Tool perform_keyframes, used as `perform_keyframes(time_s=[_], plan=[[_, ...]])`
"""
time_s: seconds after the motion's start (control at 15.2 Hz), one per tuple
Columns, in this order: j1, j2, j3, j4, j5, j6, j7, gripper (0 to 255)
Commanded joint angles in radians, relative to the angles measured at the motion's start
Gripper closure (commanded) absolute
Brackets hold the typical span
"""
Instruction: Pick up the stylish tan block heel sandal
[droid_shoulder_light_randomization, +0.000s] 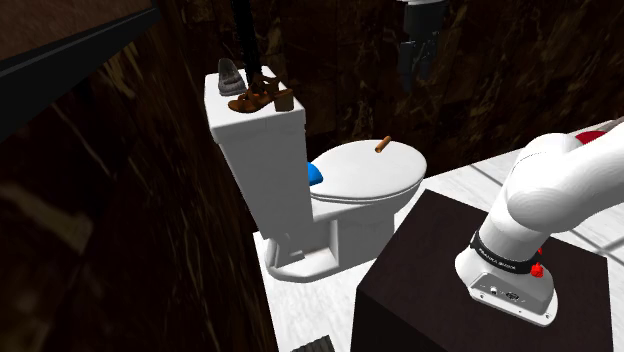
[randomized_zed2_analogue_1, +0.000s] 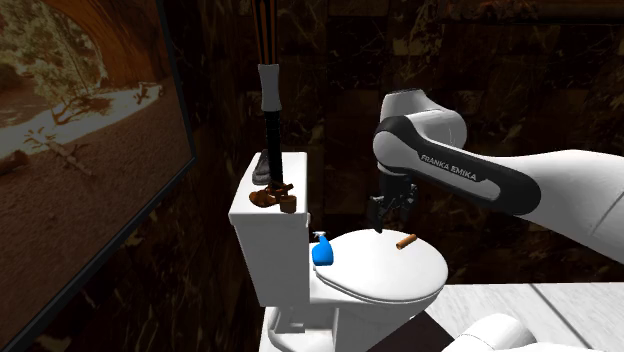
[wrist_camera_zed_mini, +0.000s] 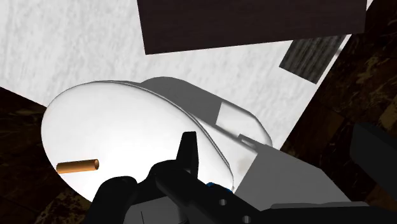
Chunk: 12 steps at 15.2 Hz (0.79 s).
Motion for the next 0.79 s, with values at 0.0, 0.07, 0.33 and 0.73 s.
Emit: perform_keyframes(time_s=[0.0, 0.07, 0.33, 0.73], plan=[[0.0, 0.0, 0.0, 0.0, 0.0, 0.0, 0.0, 0], [0.006, 0.03, 0.007, 0.019, 0.01, 0.016, 0.008, 0], [0.029, 0.154, 0.033, 0.107, 0.047, 0.071, 0.038, 0], [0.057, 0.342, 0.069, 0.27, 0.088, 0.127, 0.076, 0]])
